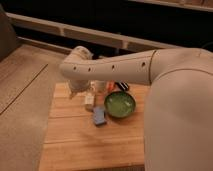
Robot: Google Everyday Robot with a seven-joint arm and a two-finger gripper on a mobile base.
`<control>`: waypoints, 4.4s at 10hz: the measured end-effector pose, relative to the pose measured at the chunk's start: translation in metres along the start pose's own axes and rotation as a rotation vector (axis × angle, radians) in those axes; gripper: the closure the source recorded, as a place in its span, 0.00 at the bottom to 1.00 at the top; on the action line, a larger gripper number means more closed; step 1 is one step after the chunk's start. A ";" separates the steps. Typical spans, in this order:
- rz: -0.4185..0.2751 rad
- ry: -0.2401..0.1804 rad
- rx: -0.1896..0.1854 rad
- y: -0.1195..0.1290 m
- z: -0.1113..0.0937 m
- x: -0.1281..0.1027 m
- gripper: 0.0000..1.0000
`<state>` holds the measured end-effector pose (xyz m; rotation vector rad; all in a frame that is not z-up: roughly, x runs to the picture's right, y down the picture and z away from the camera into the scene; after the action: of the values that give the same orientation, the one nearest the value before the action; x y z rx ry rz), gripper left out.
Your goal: Place the bottle in the ceramic bowl
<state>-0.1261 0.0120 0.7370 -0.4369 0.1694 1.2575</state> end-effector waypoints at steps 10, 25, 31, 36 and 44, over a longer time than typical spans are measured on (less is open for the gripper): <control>0.025 0.045 0.135 -0.061 0.059 -0.015 0.35; -0.098 0.211 -0.091 -0.027 0.191 -0.004 0.35; -0.061 0.263 -0.087 -0.050 0.204 0.007 0.68; -0.036 0.258 -0.076 -0.059 0.199 0.003 1.00; -0.295 0.070 0.017 -0.018 0.102 -0.100 1.00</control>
<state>-0.1520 -0.0389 0.8699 -0.4731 0.1678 0.9517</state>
